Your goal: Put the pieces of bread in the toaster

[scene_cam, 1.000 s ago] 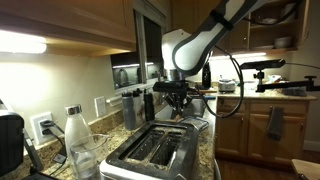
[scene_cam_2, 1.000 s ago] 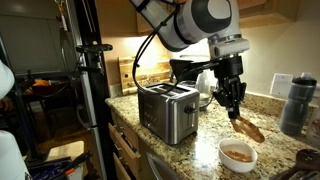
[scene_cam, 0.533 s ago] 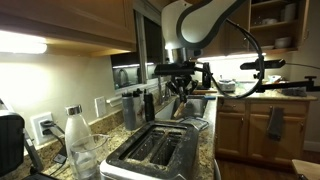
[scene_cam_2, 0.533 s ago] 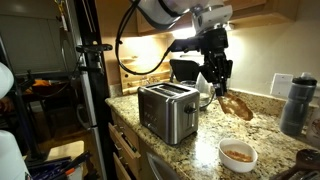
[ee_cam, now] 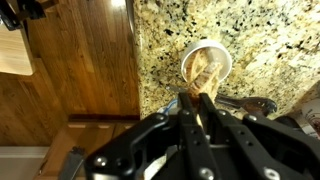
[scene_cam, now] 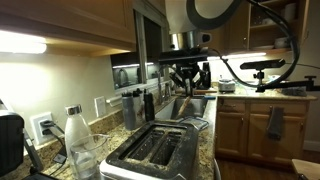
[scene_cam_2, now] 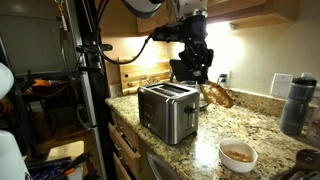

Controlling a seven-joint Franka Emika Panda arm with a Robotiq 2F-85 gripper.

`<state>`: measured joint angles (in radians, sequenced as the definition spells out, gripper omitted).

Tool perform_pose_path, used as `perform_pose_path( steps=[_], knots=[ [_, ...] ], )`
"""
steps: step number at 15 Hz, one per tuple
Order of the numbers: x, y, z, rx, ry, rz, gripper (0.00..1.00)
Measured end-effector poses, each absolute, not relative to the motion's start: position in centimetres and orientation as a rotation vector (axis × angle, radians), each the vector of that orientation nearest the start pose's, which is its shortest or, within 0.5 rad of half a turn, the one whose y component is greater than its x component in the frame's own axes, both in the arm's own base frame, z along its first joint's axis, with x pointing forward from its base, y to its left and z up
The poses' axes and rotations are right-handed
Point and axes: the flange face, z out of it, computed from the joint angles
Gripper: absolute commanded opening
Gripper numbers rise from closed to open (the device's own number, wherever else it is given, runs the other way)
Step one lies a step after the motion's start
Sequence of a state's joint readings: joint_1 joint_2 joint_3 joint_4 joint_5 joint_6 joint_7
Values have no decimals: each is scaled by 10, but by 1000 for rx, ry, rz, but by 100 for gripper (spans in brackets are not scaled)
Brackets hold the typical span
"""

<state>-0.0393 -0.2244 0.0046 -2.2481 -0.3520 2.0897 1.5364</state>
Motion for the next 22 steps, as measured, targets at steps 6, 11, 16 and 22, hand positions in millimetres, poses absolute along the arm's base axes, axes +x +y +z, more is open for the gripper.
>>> perform_pose_path(
  steps=[6,11,16,22],
  knots=[
    [460,-4,490,-2562,2045,-442,10],
    [439,24,509,-2607,2000,-422,10],
    [432,58,514,-2659,1896,-411,10],
    [427,91,517,-2723,1783,-390,10]
  ],
)
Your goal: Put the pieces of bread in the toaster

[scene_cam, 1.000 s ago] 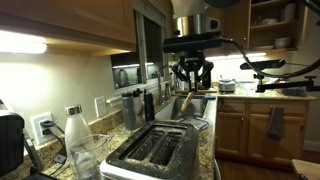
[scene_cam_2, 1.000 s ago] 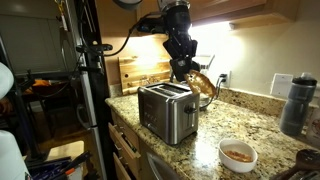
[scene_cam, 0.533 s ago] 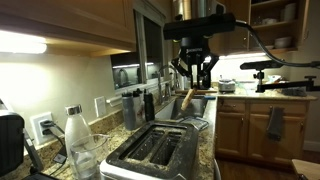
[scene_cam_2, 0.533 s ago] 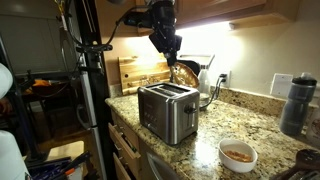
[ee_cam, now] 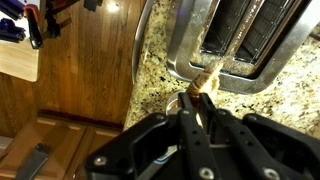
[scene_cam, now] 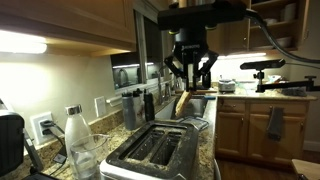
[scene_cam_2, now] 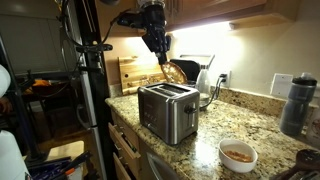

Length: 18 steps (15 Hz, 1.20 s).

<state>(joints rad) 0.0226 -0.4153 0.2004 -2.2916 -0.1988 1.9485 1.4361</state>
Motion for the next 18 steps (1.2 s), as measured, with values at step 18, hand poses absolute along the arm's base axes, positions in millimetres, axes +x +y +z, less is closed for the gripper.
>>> perform_pose_path(
  steps=[18],
  knots=[
    [451,131,519,-2891,1481,-343,10]
  ],
)
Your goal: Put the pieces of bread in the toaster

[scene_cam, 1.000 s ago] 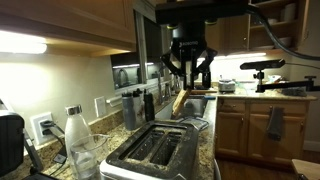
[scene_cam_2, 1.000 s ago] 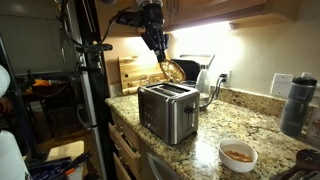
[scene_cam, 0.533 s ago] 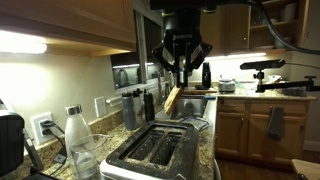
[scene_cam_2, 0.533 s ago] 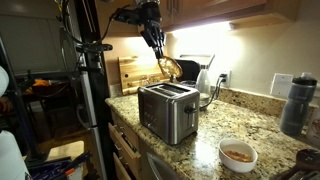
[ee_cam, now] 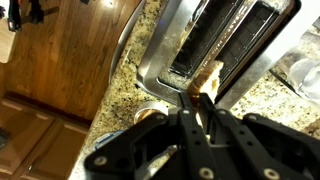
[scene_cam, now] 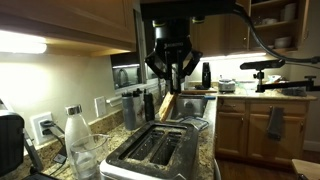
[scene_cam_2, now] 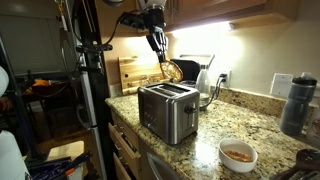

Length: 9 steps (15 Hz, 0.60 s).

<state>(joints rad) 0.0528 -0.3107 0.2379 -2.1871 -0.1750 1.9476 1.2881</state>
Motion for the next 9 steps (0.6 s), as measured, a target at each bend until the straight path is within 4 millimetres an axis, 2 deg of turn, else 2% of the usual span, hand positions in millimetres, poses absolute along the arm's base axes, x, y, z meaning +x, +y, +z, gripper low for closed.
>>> perform_pose_path(
  steps=[9],
  knots=[
    [483,133,502,-2928,1419,-248,10]
  ],
)
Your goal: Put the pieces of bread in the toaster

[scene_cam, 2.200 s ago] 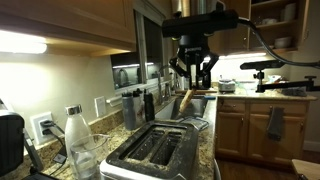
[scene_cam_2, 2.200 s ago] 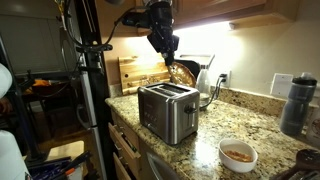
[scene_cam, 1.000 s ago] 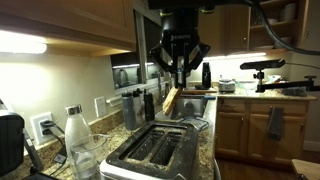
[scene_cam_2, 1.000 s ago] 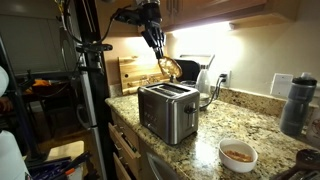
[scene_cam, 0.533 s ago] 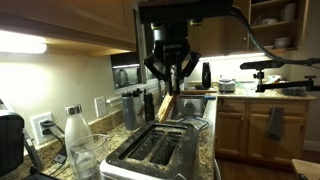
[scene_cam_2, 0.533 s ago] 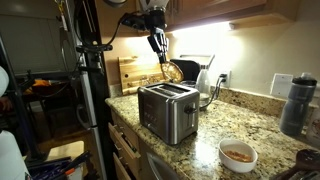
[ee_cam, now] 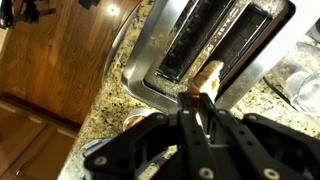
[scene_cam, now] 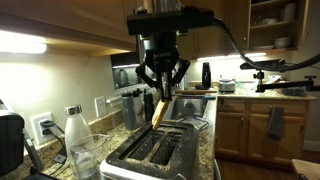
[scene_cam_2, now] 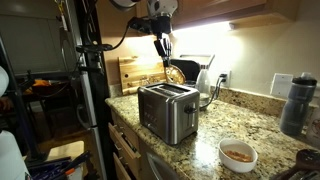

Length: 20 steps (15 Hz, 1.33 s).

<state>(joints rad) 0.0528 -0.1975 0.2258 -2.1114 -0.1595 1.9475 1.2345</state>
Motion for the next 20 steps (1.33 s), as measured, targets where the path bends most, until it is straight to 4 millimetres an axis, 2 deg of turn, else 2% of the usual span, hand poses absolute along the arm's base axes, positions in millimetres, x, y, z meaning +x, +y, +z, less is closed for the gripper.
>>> perform_pose_path(
  steps=[7,12,16,20],
  knots=[
    [501,136,493,-2938,1422,-181,10],
    [500,136,498,-2960,1445,-123,10],
    [497,145,505,-2985,1431,-101,10],
    [500,152,501,-3001,1416,-78,10]
  ],
)
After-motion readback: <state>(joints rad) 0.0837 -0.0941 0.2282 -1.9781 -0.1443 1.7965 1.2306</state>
